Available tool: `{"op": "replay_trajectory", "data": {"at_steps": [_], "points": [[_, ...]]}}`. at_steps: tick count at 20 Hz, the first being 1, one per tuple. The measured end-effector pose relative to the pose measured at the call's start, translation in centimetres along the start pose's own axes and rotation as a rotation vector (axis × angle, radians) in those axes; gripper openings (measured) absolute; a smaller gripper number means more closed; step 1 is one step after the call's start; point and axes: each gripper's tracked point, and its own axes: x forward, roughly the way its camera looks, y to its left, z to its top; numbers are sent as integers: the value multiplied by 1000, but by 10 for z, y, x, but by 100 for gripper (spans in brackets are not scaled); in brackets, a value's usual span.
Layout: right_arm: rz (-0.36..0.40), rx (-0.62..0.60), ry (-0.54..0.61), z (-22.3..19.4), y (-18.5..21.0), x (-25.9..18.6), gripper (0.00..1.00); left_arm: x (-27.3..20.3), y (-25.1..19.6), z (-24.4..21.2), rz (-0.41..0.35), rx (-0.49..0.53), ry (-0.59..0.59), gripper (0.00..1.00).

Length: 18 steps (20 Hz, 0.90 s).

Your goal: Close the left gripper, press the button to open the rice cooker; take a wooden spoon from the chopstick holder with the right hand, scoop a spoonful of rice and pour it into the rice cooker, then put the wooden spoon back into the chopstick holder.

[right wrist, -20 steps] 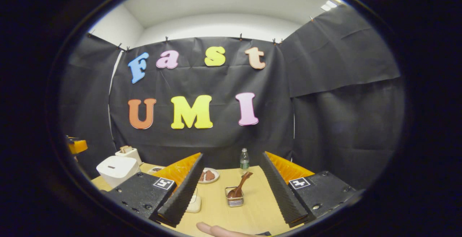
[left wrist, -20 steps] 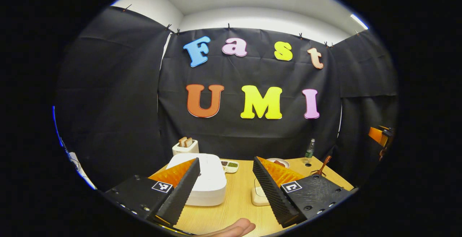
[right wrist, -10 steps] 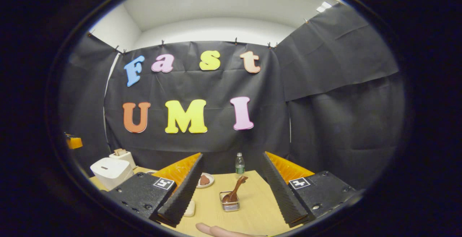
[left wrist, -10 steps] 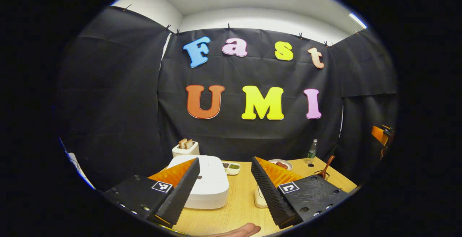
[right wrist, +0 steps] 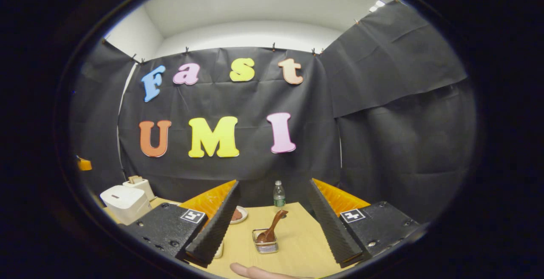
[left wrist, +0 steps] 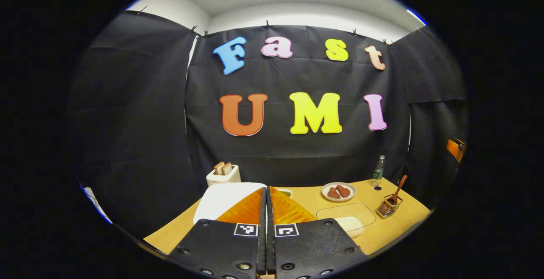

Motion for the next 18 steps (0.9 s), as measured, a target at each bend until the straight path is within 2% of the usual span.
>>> {"op": "replay_trajectory", "data": {"at_steps": [5,8,14,18], "points": [[-6,5,24,-15,-8,12,100,36,26,-52,83,16,198,0],[1,-4,47,-26,-9,18,99,54,39,-64,112,48,232,0],[4,-54,56,-34,-13,21,100,94,64,-88,176,28,311,0],[12,-84,65,-45,-15,22,100,115,63,-101,165,14,330,0]]}}
